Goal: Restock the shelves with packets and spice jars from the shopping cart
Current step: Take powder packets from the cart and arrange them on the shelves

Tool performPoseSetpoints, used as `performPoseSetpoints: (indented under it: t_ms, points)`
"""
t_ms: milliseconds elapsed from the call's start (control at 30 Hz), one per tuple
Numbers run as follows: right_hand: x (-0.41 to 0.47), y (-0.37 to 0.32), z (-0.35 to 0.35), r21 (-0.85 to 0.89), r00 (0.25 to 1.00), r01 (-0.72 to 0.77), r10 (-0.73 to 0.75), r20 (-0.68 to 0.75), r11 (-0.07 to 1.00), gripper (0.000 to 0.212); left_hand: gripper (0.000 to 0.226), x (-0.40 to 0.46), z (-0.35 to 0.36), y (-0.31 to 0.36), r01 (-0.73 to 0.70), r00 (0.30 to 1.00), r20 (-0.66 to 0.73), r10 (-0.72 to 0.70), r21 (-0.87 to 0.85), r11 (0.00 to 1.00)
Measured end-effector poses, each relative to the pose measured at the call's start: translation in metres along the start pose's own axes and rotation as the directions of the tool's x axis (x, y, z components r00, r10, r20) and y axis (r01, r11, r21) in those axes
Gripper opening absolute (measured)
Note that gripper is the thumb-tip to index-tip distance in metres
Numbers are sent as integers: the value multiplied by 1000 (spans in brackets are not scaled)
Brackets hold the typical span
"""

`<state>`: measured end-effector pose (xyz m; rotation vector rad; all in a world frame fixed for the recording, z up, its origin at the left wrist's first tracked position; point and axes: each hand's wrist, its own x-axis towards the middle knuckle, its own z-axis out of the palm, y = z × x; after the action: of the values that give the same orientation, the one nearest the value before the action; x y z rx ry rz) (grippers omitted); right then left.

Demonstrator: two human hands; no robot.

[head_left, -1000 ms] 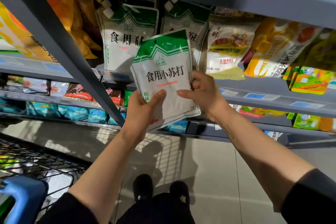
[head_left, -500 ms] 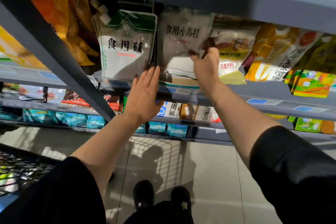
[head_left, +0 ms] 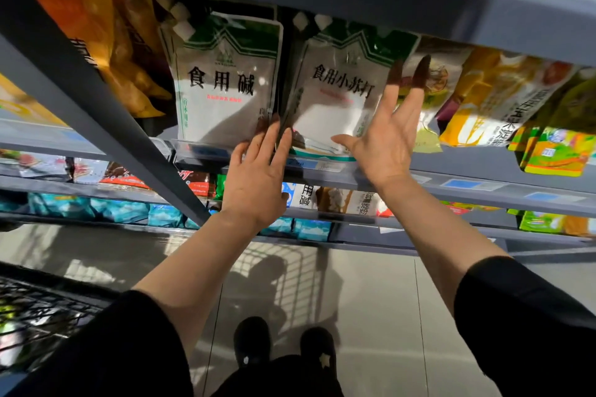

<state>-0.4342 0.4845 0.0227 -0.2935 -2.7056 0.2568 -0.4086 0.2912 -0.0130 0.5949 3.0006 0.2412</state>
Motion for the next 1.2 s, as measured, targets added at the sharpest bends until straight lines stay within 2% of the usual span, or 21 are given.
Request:
performPoseSetpoints:
  t_ms: [100, 167, 233, 267, 333, 400, 467, 533, 633, 700, 833, 933, 1000, 1100, 1133, 1200]
  points:
    - [10, 2, 1, 71, 950, 129, -143, 278, 989, 94, 98, 0, 1, 0, -3, 1000, -12, 3, -1, 1000]
    - [17, 3, 4, 85, 897, 213, -230, 378, 973, 84, 99, 0, 2, 1, 3, 1000, -11, -3, 9, 1000]
    - [24, 3, 4, 33, 873, 257, -247, 421, 966, 68, 100, 1, 2, 2, 10, 1000, -7, -10, 20, 1000]
    - [26, 3, 3, -46, 870, 286, -239, 432, 957, 65, 101, 1, 2, 2, 13, 1000, -4, -13, 24, 1000]
    - [25, 1, 2, -235, 881, 372, -261, 396, 898, 69, 102, 1, 2, 1, 19, 1000, 6, -20, 26, 999]
    - [20, 0, 2, -349, 865, 481, -372, 336, 804, 75, 103, 1, 1, 2, 20, 1000, 15, -21, 32, 999]
    - [24, 2, 6, -353, 819, 548, -400, 412, 758, 81, 103, 1, 0, 2, 23, 1000, 15, -24, 43, 999]
    - [35, 6, 11, -342, 788, 553, -343, 512, 759, 84, 103, 1, 0, 3, 28, 999, 22, -29, 56, 998]
    - [41, 7, 17, -339, 785, 574, -383, 487, 745, 93, 101, 1, -1, 5, 38, 999, 25, -39, 63, 997]
    - [39, 7, 20, -285, 793, 564, -412, 448, 775, 92, 101, 1, -3, 7, 51, 997, 47, -54, 66, 997]
    - [22, -4, 0, -129, 810, 436, -326, 487, 890, 70, 97, -11, -16, 14, 58, 994, 91, -60, 24, 998]
    - [-18, -15, -16, -6, 821, 499, -471, 324, 866, 70, 89, -47, -31, 22, 123, 992, 27, -121, -94, 988]
    - [-49, -29, -32, 140, 742, 591, -603, 292, 795, 70, 84, -83, -47, 26, 192, 970, -108, -219, -217, 957]
    - [-91, -76, -64, 374, 536, 684, -779, 325, 627, 68, 73, -152, -76, 26, 269, 869, -306, -388, -366, 891]
    - [-103, -97, -77, 459, 490, 695, -831, 263, 554, 66, 70, -177, -85, 25, 308, 825, -354, -439, -370, 877]
    - [-125, -141, -102, 596, 443, 683, -888, 122, 422, 61, 63, -227, -105, 21, 379, 730, -439, -523, -377, 845]
